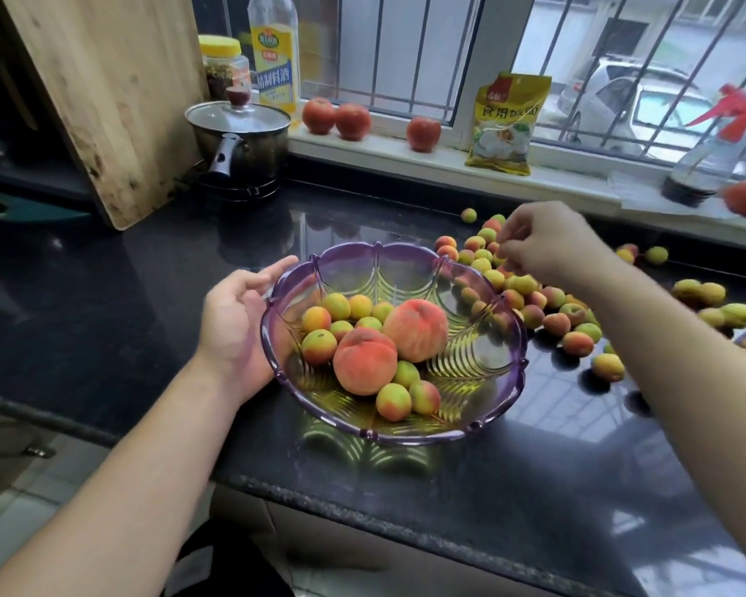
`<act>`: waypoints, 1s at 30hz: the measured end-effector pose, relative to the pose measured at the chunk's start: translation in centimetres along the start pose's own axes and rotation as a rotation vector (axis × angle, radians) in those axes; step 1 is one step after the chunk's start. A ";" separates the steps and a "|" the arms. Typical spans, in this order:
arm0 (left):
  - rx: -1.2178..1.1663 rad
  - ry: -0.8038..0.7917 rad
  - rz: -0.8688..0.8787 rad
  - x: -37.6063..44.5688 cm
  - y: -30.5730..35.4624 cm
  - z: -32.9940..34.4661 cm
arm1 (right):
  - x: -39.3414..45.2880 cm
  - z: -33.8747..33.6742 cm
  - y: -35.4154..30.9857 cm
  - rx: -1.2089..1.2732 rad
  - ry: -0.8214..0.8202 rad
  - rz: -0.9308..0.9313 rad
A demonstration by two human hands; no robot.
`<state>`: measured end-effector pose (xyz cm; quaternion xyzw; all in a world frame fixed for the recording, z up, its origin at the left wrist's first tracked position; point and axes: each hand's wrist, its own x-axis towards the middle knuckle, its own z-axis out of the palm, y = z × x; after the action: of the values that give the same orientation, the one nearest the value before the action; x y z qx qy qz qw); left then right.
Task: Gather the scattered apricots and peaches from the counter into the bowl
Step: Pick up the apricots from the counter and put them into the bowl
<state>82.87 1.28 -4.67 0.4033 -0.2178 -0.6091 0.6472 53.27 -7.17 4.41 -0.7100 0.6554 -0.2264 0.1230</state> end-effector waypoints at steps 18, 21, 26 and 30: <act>0.284 0.230 0.292 5.3 -0.3 0.9 | 21.3 10.2 3.2 -0.720 -0.168 -0.020; 0.288 0.228 0.293 5.2 -0.2 0.9 | 21.3 9.7 3.1 -0.638 -0.069 -0.079; 0.277 0.216 0.297 5.2 -0.3 0.7 | 17.3 6.0 -0.3 0.137 -0.008 -0.108; 0.252 0.183 0.309 5.0 -0.5 0.2 | 6.7 0.1 -2.2 1.003 -0.302 -0.231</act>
<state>83.22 -3.59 -5.98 0.4965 -0.2915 -0.4316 0.6944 55.50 -13.59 6.47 -0.6562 0.3594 -0.4191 0.5145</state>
